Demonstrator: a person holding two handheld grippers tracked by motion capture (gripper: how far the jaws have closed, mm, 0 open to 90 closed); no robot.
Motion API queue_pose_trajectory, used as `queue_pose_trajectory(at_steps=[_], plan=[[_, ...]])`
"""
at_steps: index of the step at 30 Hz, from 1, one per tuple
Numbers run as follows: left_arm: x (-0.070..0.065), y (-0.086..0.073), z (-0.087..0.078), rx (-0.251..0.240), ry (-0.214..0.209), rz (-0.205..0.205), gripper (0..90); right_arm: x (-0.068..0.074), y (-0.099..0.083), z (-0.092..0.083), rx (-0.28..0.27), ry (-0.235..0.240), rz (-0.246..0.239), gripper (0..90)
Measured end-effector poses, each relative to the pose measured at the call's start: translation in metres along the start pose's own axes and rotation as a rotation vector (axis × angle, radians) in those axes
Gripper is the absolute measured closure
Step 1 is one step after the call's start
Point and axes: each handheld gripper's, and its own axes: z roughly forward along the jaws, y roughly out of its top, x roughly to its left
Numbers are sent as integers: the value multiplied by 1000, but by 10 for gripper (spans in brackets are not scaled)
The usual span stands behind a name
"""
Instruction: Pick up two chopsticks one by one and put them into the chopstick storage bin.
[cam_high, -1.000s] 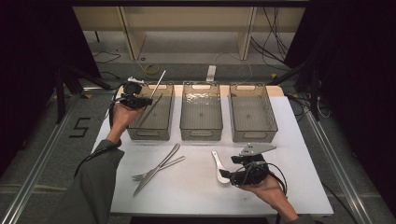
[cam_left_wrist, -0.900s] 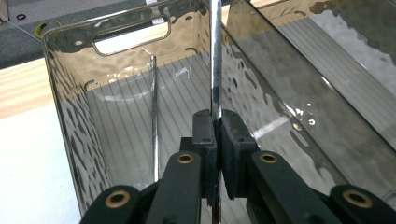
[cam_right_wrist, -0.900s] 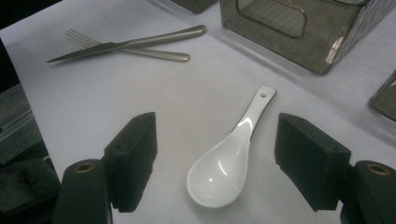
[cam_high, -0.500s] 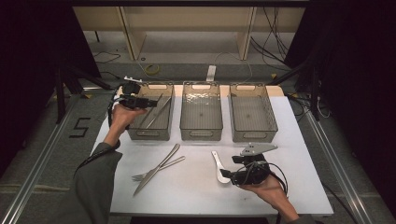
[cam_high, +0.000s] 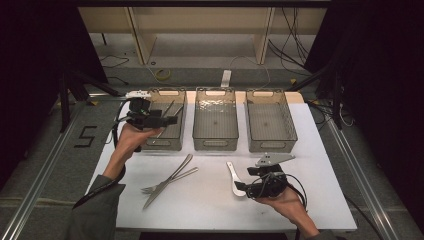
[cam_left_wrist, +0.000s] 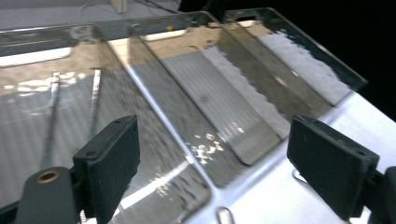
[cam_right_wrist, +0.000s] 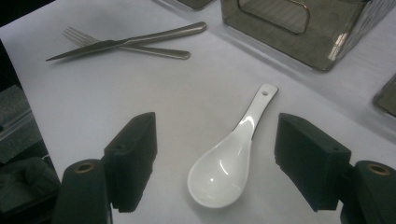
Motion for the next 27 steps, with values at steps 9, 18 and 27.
queue_pose_trajectory(at_steps=[9, 18, 27], plan=[[-20, -23, -2, -5, -23, 34, 154, -2, 2, 2, 2, -9, 4, 307], [-29, -48, -8, -40, -49, 35, 155, -6, 5, 10, 22, -15, 20, 309], [-42, -67, -16, -69, -40, 70, 155, -12, 7, 15, 21, -22, 50, 312]])
